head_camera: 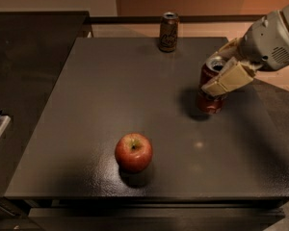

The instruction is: Move coke can near orange can

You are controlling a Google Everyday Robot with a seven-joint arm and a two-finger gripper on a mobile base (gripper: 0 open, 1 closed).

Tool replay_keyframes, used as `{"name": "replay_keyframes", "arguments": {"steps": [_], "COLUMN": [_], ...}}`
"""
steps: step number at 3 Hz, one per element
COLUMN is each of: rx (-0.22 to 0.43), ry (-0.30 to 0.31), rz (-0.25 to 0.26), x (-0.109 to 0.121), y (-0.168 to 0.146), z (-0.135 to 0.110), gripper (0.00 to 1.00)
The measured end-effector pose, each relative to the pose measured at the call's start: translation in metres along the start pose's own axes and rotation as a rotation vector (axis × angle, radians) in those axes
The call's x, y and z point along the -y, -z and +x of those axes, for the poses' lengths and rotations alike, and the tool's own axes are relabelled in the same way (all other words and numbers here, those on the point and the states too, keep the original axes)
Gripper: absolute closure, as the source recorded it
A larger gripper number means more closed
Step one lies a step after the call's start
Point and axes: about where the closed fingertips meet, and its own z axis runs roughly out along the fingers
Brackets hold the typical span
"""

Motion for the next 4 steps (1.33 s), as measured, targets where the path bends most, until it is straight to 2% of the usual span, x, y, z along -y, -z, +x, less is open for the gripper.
{"name": "replay_keyframes", "arguments": {"steps": [2, 3, 4], "rx": [0.070, 0.094, 0.078], "ry": [-0.138, -0.188, -0.209], "rz": [0.111, 0.156, 0.185], "x": [0.080, 0.130, 0.178], "y": [-0.026, -0.047, -0.068], "z": [-0.032, -0.036, -0.036], "gripper": [1.00, 1.00, 1.00]}}
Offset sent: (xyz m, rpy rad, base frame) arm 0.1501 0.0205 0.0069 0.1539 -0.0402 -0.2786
